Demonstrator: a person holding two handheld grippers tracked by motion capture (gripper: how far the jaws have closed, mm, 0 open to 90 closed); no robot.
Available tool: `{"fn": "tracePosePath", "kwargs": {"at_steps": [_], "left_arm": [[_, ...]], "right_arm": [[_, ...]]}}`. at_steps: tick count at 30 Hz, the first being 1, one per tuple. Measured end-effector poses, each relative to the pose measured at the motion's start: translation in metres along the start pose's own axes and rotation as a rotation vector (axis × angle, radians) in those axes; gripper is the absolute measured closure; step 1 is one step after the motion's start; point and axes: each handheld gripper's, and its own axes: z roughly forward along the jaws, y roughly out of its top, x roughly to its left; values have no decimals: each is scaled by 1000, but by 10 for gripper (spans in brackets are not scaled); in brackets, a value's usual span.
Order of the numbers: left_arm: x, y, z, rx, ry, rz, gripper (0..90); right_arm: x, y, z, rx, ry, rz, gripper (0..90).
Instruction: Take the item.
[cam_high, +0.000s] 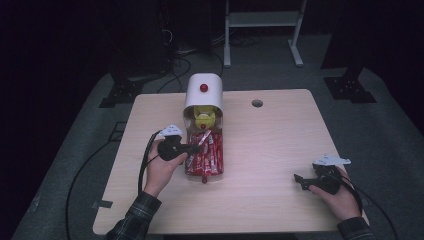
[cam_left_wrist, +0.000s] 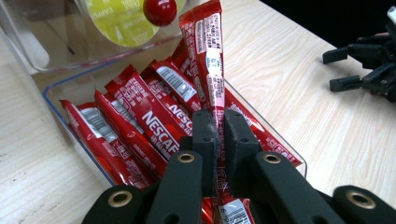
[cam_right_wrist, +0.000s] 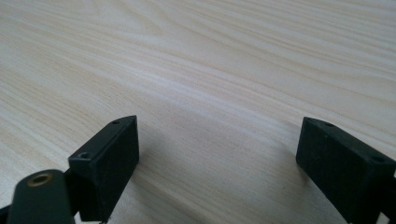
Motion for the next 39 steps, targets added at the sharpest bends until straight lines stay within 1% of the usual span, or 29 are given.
{"fn": "tracePosePath", "kwargs": {"at_steps": [5, 6, 16, 27, 30, 39], "left_arm": [[1, 2, -7, -14, 8, 3, 849], [2, 2, -8, -15, 9, -2, 849], [3, 1, -19, -29, 5, -4, 850], [10, -1, -33, -55, 26, -21, 850], [11, -1, -35, -55, 30, -19, 850], [18, -4, -43, -67, 54, -33, 850]], "right_arm": [[0, 0, 0, 0, 0, 0, 121], [0, 0, 0, 0, 0, 0, 121], [0, 0, 0, 0, 0, 0, 121], [0, 0, 0, 0, 1, -1, 121], [0, 0, 0, 0, 1, -1, 121], [0, 0, 0, 0, 1, -1, 121]]}}
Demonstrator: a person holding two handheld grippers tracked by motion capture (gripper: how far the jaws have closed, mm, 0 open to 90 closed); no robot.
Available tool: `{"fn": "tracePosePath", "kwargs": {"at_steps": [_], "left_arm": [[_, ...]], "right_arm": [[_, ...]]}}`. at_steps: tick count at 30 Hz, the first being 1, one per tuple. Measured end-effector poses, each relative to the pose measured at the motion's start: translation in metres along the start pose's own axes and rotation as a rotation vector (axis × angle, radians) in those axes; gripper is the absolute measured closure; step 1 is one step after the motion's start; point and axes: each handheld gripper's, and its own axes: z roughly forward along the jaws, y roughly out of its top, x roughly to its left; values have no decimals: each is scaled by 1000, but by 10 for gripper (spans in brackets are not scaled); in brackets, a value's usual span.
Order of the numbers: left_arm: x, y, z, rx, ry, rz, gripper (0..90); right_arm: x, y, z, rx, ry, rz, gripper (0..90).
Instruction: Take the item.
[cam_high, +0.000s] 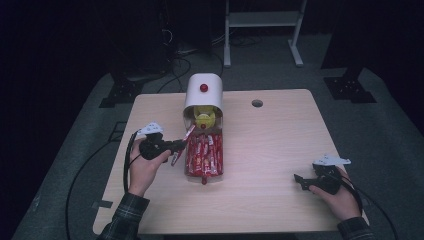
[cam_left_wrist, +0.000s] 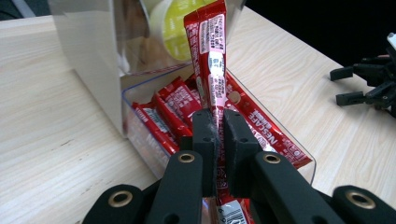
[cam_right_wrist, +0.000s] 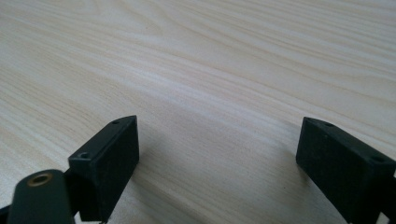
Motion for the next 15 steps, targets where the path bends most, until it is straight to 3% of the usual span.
{"fn": "tracePosePath", "kwargs": {"at_steps": [15], "left_arm": [[16, -4, -14, -13, 51, -30, 850]], "right_arm": [[0, 0, 0, 0, 0, -1, 121]]}}
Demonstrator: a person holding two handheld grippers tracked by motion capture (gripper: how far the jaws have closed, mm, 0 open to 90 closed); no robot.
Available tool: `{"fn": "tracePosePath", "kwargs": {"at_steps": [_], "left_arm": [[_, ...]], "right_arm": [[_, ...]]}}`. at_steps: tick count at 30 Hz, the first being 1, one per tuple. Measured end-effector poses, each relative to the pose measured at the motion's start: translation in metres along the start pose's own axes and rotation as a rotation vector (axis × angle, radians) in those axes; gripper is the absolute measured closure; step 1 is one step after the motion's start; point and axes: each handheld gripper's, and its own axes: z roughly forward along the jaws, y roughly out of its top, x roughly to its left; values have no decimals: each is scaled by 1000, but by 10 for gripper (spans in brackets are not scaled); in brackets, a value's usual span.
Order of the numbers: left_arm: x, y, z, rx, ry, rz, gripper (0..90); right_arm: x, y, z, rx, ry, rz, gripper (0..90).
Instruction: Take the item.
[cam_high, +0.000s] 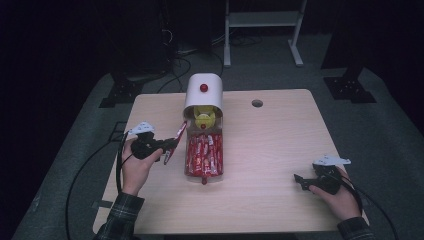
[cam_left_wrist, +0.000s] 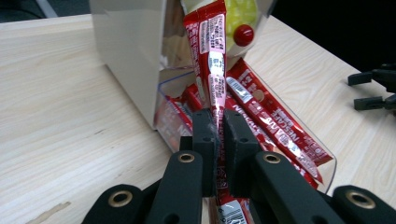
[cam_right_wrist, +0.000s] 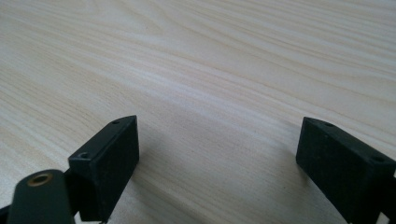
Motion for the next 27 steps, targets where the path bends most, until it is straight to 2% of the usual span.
{"fn": "tracePosePath", "kwargs": {"at_steps": [15, 27], "left_arm": [[23, -13, -2, 27, 52, -50, 849], [29, -20, 9, 72, 60, -73, 849]], "right_arm": [[0, 0, 0, 0, 0, 0, 121], [0, 0, 0, 0, 0, 0, 121]]}}
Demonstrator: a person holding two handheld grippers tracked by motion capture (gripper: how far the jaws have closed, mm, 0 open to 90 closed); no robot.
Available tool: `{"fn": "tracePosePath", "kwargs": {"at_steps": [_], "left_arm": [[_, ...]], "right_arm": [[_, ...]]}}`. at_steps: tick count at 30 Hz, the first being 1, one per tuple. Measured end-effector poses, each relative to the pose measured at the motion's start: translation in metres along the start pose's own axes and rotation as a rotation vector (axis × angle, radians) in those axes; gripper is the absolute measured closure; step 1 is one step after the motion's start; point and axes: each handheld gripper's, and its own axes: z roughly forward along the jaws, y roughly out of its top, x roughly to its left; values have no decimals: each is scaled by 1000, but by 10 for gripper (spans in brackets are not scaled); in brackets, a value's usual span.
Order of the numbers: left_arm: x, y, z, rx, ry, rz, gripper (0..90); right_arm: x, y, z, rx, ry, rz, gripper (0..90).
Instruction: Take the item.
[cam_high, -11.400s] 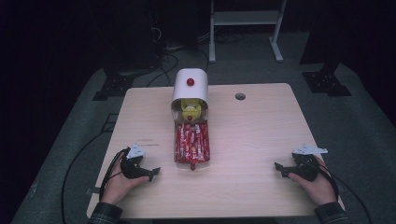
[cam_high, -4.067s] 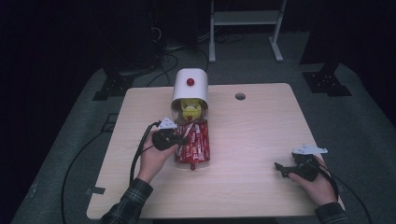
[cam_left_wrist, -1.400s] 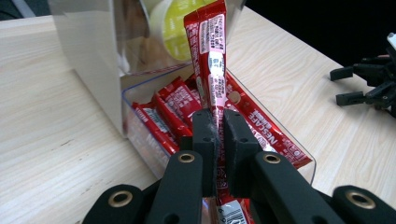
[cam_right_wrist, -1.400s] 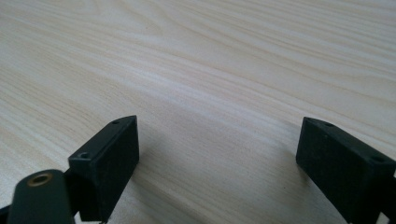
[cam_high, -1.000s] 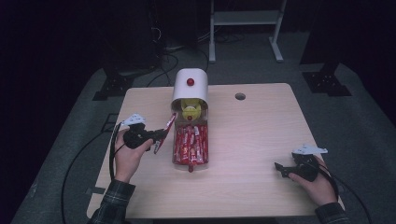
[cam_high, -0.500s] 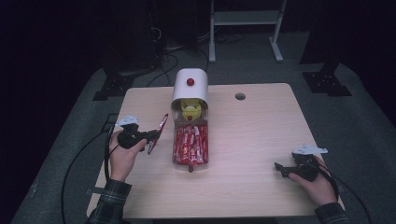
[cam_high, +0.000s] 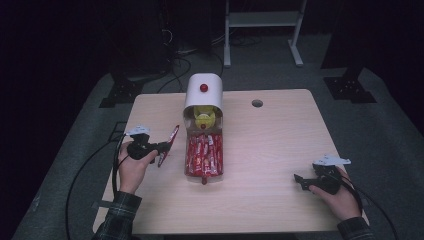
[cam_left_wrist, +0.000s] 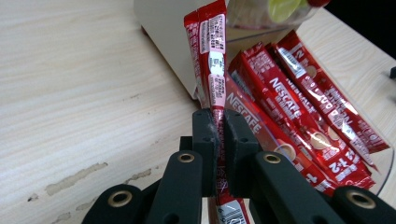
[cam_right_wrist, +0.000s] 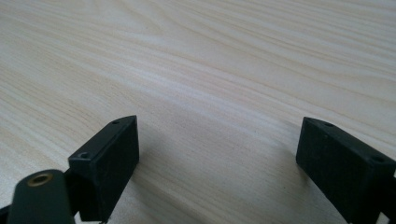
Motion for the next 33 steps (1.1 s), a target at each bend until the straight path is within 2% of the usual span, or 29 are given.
{"fn": "tracePosePath", "kwargs": {"at_steps": [8, 16, 33], "left_arm": [[2, -4, 10, 36, 12, -4, 848], [4, -9, 24, 67, 26, -33, 848], [7, -16, 40, 133, 48, -40, 846]], "right_arm": [[0, 0, 0, 0, 0, 0, 121], [0, 0, 0, 0, 0, 0, 121], [0, 0, 0, 0, 0, 0, 121]]}}
